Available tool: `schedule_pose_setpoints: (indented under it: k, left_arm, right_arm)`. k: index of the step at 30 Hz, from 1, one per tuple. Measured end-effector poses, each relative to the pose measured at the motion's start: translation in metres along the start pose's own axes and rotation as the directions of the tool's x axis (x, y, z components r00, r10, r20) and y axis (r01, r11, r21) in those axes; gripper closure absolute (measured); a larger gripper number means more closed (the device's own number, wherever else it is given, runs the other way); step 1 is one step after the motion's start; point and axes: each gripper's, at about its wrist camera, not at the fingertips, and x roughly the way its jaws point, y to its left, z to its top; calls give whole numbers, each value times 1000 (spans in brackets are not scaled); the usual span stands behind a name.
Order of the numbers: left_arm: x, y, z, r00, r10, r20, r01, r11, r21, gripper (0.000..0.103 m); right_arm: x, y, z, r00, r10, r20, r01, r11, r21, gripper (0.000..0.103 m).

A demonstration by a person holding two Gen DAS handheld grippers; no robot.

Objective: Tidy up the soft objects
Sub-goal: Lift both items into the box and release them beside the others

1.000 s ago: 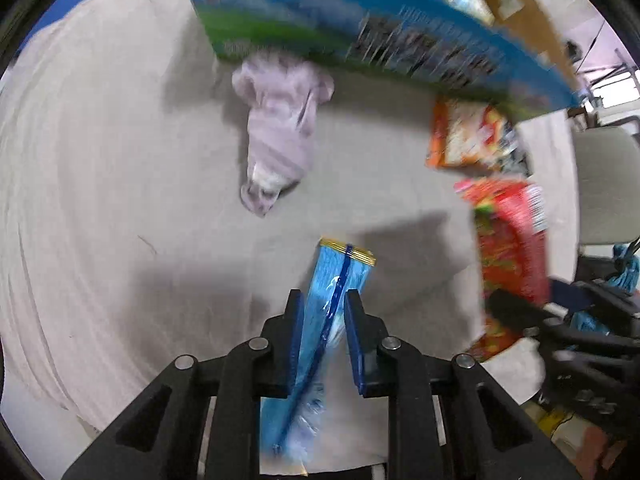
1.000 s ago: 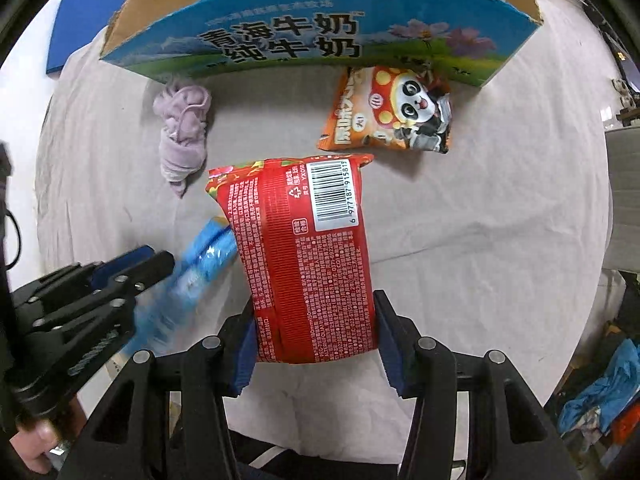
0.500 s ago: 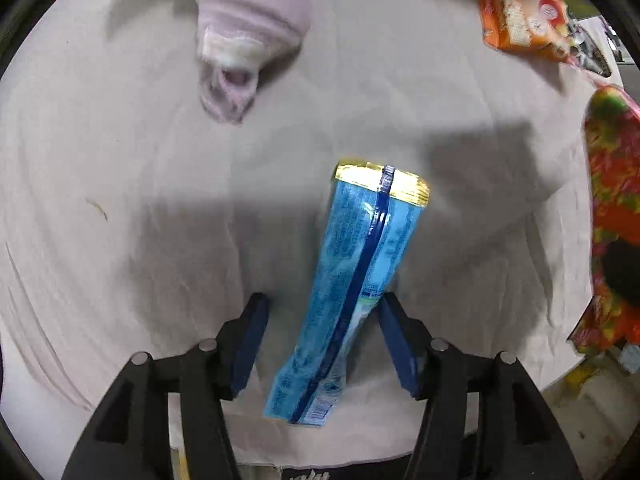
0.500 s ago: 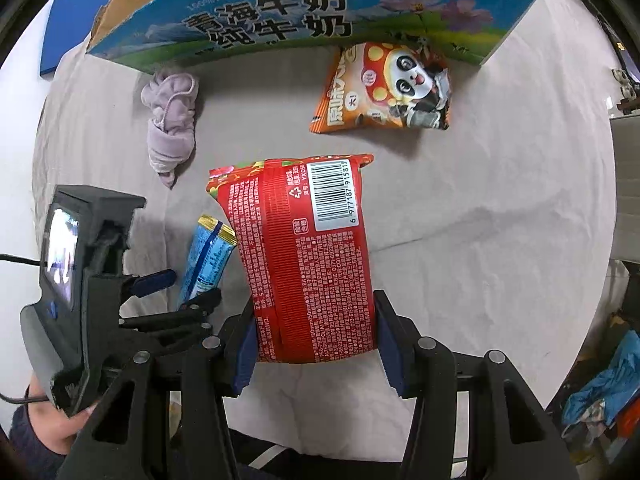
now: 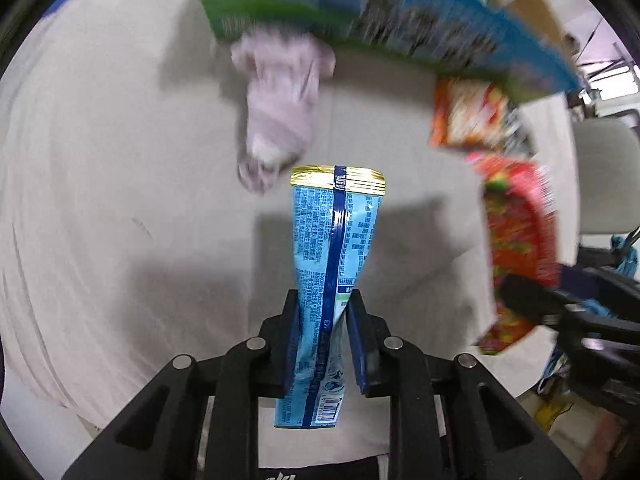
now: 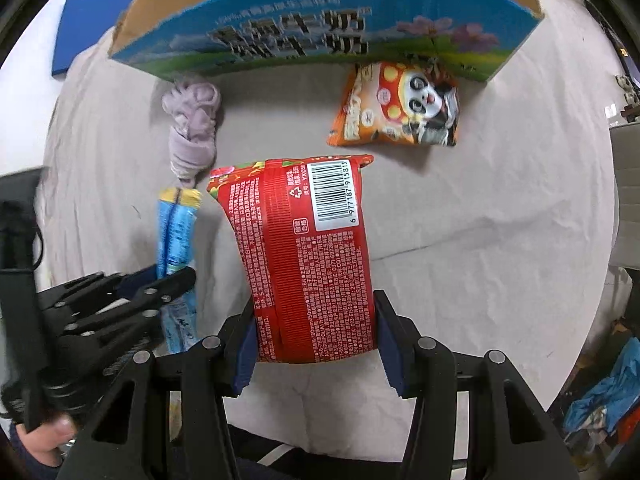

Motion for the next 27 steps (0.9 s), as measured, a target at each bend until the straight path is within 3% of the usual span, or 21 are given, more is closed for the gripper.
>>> schedule_pose_setpoints:
  k: [5, 11, 15, 21, 27]
  left_arm:
    - [-61, 3, 13, 990, -64, 123, 65, 998, -8, 83]
    - [-136, -27, 70, 963, -117, 243, 113, 993, 30, 83]
    - [-159, -40, 127, 951, -101, 292, 94, 995, 40, 83]
    - [-163, -36, 204, 958, -72, 278, 70, 997, 18, 83]
    - [-132, -33, 259, 982, -14, 189, 15, 1000, -4, 83]
  right_arm:
    - [-27, 2, 8, 998, 40, 48, -41, 999, 5, 49]
    - [-80, 6, 29, 986, 98, 135, -100, 995, 7, 49]
    - [-112, 2, 59, 977, 70, 200, -78, 997, 29, 49]
    - [-124, -20, 118, 971, -8, 238, -18, 994, 106, 49]
    - [-94, -38, 163, 980, -70, 187, 35, 983, 182, 49]
